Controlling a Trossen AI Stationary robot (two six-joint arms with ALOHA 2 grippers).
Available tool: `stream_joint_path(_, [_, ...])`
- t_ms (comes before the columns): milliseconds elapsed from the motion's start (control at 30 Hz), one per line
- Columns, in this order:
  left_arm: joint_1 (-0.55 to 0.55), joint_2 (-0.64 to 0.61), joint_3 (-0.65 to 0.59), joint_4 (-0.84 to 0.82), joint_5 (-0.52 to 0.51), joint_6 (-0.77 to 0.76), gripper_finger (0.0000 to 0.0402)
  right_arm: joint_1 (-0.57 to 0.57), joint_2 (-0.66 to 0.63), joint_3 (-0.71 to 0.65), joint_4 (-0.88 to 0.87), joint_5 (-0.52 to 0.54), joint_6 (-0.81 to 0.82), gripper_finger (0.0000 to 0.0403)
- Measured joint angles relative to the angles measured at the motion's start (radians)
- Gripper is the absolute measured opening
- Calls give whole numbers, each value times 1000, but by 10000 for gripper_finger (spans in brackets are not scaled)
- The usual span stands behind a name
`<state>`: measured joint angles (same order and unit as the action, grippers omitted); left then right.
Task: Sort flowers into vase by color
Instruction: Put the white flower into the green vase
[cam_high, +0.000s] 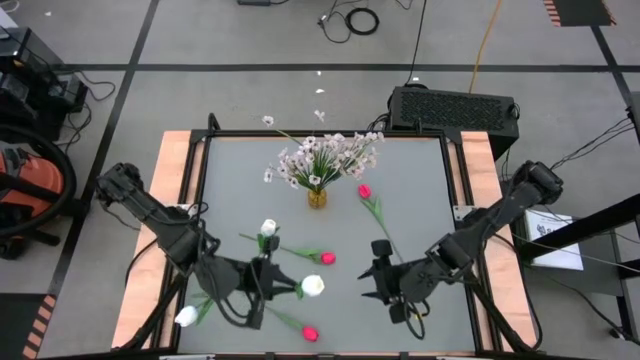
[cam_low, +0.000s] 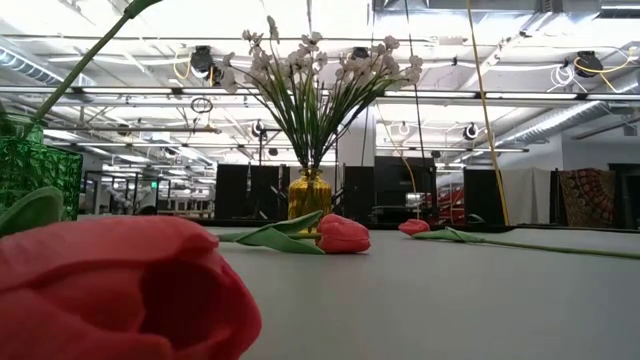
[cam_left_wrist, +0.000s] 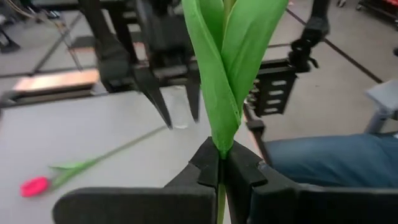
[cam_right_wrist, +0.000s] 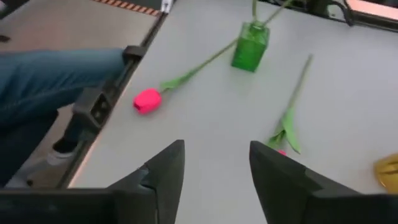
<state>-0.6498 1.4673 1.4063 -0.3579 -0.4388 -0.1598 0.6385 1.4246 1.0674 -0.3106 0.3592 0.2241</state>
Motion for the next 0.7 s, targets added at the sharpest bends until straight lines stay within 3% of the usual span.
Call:
stream_joint_path(300, [24, -122, -14, -104, -34, 63, 9, -54, -2, -27, 48, -29, 26, 142])
stream_joint_path(700, [12, -186, -191, -118, -72, -43, 9, -57, -2, -27, 71, -51, -4, 136])
